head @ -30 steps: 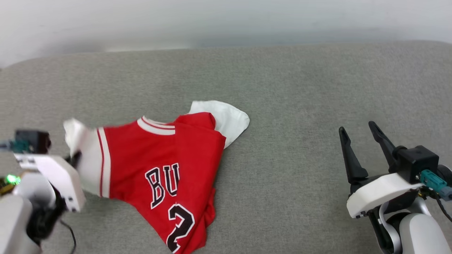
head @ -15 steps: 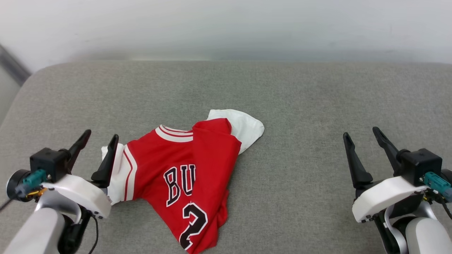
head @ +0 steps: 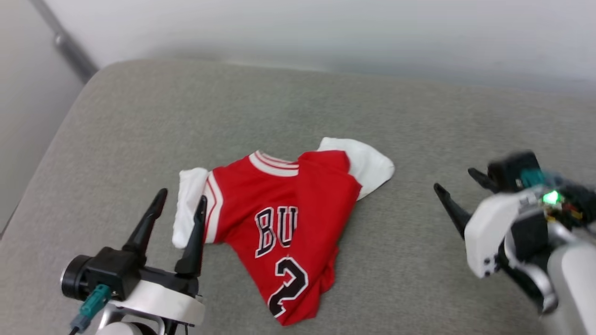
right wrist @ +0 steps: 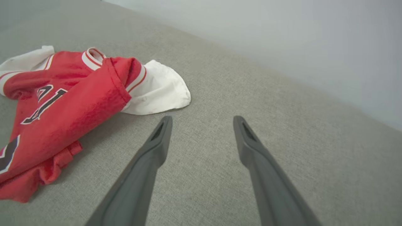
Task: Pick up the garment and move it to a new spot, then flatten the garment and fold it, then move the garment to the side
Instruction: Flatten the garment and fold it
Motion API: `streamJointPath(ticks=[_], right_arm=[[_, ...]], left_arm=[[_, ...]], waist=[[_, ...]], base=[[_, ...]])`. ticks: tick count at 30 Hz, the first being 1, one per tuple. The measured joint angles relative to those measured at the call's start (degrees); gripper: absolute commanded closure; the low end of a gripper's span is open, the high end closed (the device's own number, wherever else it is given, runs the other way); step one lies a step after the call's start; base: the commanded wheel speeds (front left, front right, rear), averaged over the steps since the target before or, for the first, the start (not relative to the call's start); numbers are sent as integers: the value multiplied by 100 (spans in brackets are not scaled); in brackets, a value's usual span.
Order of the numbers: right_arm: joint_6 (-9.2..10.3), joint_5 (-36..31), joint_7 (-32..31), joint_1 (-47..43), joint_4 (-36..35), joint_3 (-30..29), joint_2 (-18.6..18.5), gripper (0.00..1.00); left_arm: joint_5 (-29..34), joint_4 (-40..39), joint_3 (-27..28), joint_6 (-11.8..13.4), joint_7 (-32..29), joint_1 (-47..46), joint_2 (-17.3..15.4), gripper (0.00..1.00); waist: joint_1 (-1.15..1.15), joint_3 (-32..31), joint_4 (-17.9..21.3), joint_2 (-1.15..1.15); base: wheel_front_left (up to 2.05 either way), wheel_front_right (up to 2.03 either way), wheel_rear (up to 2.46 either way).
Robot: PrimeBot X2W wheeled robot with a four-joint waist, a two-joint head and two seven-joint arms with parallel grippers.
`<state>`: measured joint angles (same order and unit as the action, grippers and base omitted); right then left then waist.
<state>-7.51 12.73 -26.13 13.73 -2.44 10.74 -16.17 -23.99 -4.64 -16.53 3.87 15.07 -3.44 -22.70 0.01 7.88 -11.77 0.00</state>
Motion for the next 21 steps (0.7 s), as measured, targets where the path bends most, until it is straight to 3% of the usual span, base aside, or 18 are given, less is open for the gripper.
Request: streamJointPath(ticks=[2,6,10,14,21], right_arm=[[0,287,-812,502,67,310,-318,0],[0,865,-2219,1594,517,732,-610,0],[1,1125,-2965,2531,1313,1047,-714,0],[0,1077,-3198,3024,2180,1260,-704,0],[0,843,-2934,3294,3420,1433,-775,0]], left_arm=[[69,-77,-45,-64,0,-4,63,0],[152,-110,-162,-183,0,-99,220,0],[200,-8,-300,-321,0,-277,393,0],[266,96,-416,-435,0,-399,597,0],[363,224,-478,-590,0,-486,870,0]], waist=[[-1,111,-150,0],[0,351,-472,0],[-1,590,-835,0],[-1,802,-1218,0],[-1,1102,-1792,0]], base=[[0,0,0],[0,0,0],[0,0,0],[0,0,0],[0,0,0]])
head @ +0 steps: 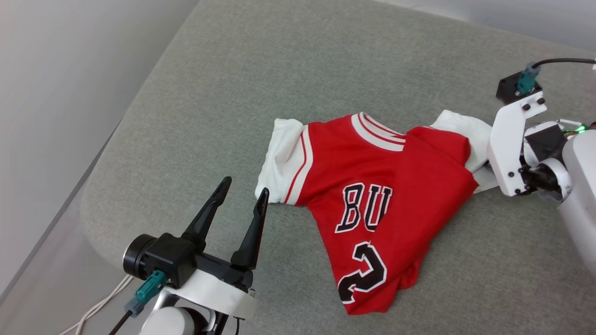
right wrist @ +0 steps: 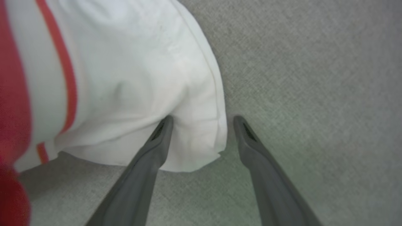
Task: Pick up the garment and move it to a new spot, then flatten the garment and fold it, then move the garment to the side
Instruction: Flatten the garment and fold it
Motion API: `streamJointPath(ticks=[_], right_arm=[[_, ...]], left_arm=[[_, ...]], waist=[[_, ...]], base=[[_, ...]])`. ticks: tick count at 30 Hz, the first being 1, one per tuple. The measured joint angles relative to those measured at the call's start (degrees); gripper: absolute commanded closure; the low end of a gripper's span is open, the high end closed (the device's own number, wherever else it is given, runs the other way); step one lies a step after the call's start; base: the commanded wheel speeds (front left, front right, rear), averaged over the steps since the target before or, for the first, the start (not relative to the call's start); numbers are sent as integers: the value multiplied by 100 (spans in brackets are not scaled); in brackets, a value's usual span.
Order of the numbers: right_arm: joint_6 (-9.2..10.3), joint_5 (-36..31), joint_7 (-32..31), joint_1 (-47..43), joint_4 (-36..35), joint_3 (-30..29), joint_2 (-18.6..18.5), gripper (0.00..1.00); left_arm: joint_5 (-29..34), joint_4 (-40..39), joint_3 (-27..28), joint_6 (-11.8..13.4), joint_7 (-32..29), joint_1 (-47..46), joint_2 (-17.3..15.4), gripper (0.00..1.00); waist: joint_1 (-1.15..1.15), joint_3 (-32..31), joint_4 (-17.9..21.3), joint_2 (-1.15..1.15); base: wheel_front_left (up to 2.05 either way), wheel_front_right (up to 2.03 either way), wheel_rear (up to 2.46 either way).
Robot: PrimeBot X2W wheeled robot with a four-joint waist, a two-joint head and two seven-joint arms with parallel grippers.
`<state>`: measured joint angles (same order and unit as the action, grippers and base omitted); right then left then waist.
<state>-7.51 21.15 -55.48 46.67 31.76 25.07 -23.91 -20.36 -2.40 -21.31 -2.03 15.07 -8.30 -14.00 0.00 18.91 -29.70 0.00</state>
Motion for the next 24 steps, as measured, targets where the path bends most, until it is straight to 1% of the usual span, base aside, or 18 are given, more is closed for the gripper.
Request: streamJointPath(ticks=[5,6,7,13,18,22,24], right_arm=[[0,21,246,138,419,31,0,0],[0,56,280,146,470,49,-1,86],[0,78,333,148,504,77,-2,100],[-1,401,781,82,552,263,-12,100],[0,712,1415,-236,171,546,-310,100],[-1,945,1995,-522,-257,575,-568,100],[-1,1022,2254,-726,-414,521,-760,100]], left_arm=[[46,63,89,-67,0,-8,68,0],[48,73,110,-85,0,-12,84,0],[57,81,134,-87,0,-13,98,0],[107,162,297,-152,0,-10,97,0],[138,177,453,-179,0,80,37,0],[149,193,526,-186,0,192,-67,0],[154,192,546,-183,0,246,-121,0]], waist=[[0,121,-160,0],[1,123,-157,0],[0,118,-143,0],[0,-13,91,0],[0,-249,400,0],[0,-454,712,0],[0,-554,877,0]], base=[[0,0,0],[0,0,0],[0,0,0],[0,0,0],[0,0,0],[0,0,0],[0,0,0]])
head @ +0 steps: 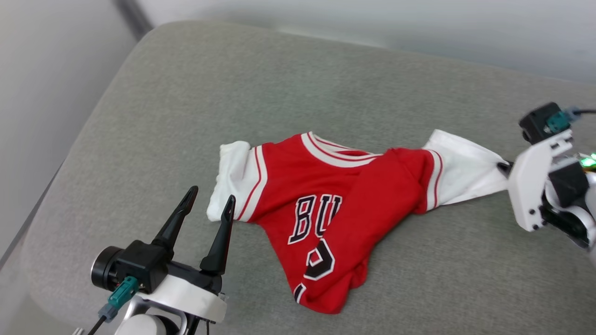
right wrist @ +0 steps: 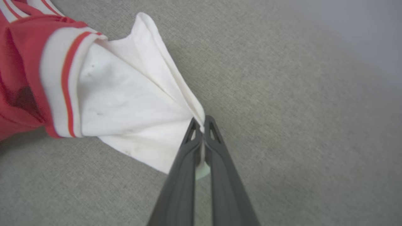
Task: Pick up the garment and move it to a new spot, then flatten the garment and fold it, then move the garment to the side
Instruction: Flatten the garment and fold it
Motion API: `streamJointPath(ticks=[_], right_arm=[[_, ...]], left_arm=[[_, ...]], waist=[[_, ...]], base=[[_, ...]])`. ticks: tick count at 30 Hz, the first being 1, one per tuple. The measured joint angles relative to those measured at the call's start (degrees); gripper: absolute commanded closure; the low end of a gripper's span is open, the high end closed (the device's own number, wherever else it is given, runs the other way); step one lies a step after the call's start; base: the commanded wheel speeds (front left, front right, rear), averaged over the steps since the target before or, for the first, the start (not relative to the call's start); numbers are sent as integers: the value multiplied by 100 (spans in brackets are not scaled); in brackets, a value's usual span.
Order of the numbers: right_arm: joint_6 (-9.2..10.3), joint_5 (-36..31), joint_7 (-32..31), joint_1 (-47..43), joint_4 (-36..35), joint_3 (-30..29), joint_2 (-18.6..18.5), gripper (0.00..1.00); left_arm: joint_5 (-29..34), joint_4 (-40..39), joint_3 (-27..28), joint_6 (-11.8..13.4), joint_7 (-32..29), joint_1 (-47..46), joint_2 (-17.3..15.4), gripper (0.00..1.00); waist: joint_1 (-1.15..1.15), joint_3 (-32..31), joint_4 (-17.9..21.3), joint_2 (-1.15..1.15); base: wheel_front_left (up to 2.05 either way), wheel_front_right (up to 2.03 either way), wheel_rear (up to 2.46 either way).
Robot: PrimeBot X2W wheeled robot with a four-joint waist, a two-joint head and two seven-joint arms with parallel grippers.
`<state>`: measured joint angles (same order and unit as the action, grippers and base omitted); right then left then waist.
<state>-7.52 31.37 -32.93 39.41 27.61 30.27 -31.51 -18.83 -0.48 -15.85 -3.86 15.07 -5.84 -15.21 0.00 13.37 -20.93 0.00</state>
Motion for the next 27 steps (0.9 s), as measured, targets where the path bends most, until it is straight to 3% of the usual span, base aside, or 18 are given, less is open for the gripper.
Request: streamJointPath(ticks=[10,20,21,22,27], right_arm=[[0,-129,861,-981,-203,-579,-724,100],[0,-456,1265,-1611,526,-1058,-725,100],[0,-476,1314,-1612,577,-1069,-666,62],[0,-476,1390,-1607,610,-1110,-598,0],[0,-420,1666,-1482,639,-1258,-309,0]], left_arm=[[-45,-124,109,107,-105,179,-154,0],[-118,-132,126,132,-254,102,-232,0],[-143,-126,130,129,-263,77,-230,0],[-158,-112,126,119,-281,63,-236,0],[-230,-38,181,83,-337,-57,-324,0]], waist=[[0,-310,814,0],[0,-297,1309,0],[0,-289,1343,0],[0,-284,1375,0],[0,-342,1545,0]], base=[[0,0,0],[0,0,0],[0,0,0],[0,0,0],[0,0,0]])
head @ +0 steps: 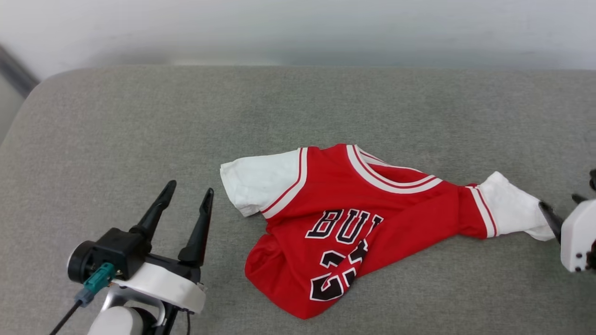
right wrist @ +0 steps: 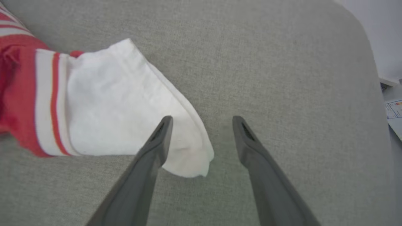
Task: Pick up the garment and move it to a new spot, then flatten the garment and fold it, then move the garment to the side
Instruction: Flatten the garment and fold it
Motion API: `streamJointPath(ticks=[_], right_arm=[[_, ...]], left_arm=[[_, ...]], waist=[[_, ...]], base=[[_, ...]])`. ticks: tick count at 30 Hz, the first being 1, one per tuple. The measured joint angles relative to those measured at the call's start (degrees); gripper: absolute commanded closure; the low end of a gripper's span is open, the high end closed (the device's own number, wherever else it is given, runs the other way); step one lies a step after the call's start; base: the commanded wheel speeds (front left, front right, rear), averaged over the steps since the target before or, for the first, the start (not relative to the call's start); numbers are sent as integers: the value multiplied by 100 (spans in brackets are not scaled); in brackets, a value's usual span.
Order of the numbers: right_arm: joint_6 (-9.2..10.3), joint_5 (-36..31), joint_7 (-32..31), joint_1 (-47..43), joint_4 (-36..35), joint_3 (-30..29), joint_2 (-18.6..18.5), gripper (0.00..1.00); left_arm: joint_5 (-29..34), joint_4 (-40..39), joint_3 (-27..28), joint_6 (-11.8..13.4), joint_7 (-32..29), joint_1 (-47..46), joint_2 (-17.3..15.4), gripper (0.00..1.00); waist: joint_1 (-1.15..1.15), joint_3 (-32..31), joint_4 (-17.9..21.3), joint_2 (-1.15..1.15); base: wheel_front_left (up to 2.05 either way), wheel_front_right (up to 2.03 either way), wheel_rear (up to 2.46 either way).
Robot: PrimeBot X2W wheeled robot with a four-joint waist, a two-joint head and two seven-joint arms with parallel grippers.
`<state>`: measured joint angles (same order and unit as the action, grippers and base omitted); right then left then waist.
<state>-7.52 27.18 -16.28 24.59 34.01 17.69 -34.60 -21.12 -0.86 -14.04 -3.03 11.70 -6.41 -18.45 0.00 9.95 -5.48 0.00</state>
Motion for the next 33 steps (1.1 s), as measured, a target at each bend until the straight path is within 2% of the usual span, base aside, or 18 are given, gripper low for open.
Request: streamJointPath(ticks=[4,8,15,19,22,28,33], right_arm=[[1,111,392,137,-357,-270,126,0],[1,213,994,45,-984,-878,449,0],[2,-59,1781,-886,-2393,-2043,1475,0],[2,-286,1805,-1272,-3075,-2274,2024,0],[2,-424,1711,-1425,-3450,-2302,2250,0],[2,-509,1533,-1446,-3932,-2343,2449,0],[2,-571,1471,-1445,-4080,-2337,2564,0]], left_arm=[[-91,4,115,-29,-51,-20,-121,0],[-194,-81,266,-24,-100,-42,-258,0],[-589,-272,523,-77,-263,-124,-419,0],[-745,-245,559,-201,-626,-360,-721,0],[-1058,-147,479,-301,-1329,-629,-984,0],[-1905,288,19,-404,-3438,-1487,-1668,0],[-2542,726,-425,-436,-4842,-2250,-1985,0]], waist=[[0,-139,150,0],[0,-280,340,0],[0,-351,703,0],[1,-262,882,0],[0,-141,990,0],[0,165,1163,0],[0,433,1289,0]], base=[[0,0,0],[0,0,0],[0,0,0],[0,0,0],[0,0,0],[0,0,0],[0,0,0]])
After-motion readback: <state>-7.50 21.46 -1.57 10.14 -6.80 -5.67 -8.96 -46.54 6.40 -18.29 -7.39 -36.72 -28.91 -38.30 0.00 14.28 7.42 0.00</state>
